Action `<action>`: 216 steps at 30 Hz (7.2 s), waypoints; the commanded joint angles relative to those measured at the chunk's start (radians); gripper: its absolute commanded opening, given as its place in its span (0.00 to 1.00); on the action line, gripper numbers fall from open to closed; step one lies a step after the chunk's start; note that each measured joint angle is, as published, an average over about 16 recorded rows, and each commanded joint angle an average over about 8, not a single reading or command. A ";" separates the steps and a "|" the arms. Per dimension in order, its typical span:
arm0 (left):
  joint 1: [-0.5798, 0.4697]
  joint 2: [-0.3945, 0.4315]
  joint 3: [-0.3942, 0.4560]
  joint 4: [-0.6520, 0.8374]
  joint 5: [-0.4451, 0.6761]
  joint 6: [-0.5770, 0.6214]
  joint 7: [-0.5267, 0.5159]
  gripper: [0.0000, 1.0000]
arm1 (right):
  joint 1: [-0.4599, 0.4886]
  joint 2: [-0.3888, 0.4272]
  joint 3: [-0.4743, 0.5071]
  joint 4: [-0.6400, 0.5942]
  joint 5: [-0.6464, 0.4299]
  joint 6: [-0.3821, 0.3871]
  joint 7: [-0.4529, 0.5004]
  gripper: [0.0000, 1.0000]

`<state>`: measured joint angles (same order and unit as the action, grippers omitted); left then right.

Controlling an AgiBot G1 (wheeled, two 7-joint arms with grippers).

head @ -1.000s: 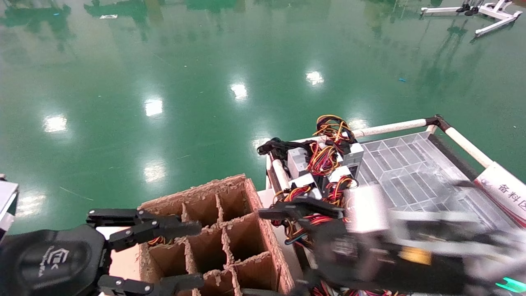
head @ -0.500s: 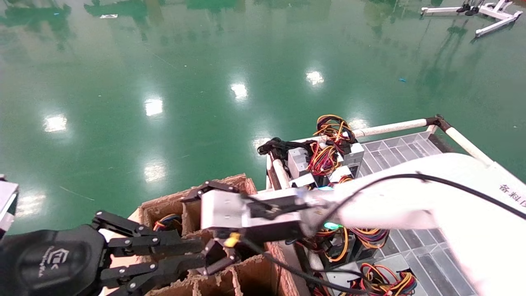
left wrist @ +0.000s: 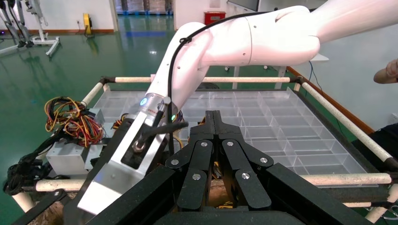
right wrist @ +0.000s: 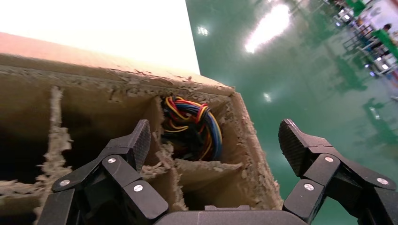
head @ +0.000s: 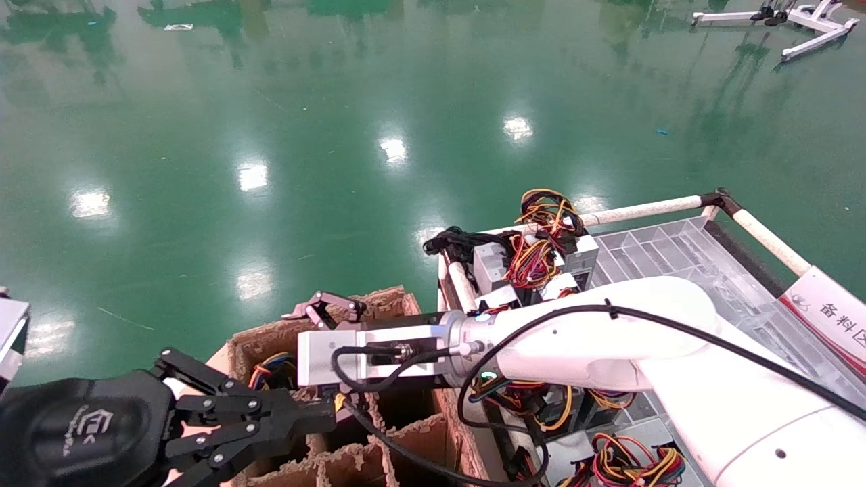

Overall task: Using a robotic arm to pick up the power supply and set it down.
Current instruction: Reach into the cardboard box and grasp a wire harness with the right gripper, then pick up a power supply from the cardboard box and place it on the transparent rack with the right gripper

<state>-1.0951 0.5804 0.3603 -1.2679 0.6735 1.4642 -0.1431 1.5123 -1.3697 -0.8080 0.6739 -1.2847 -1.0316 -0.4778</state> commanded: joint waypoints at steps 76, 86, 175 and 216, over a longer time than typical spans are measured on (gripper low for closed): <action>0.000 0.000 0.001 0.000 -0.001 0.000 0.000 1.00 | 0.108 0.221 -0.266 -0.033 0.826 0.038 -0.317 0.00; 0.000 0.000 0.001 0.000 -0.001 0.000 0.000 1.00 | 0.208 0.439 -0.214 -0.002 0.847 -0.028 -0.295 0.00; -0.001 -0.001 0.002 0.000 -0.001 -0.001 0.001 1.00 | -0.050 0.365 0.023 -0.676 1.150 -0.100 -0.146 0.00; -0.001 -0.001 0.002 0.000 -0.002 -0.001 0.001 1.00 | -0.311 0.196 0.265 -0.693 1.498 -0.156 -0.193 0.00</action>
<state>-1.0958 0.5794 0.3628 -1.2678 0.6718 1.4632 -0.1418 1.2034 -1.1713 -0.5430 -0.0192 0.2132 -1.1881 -0.6675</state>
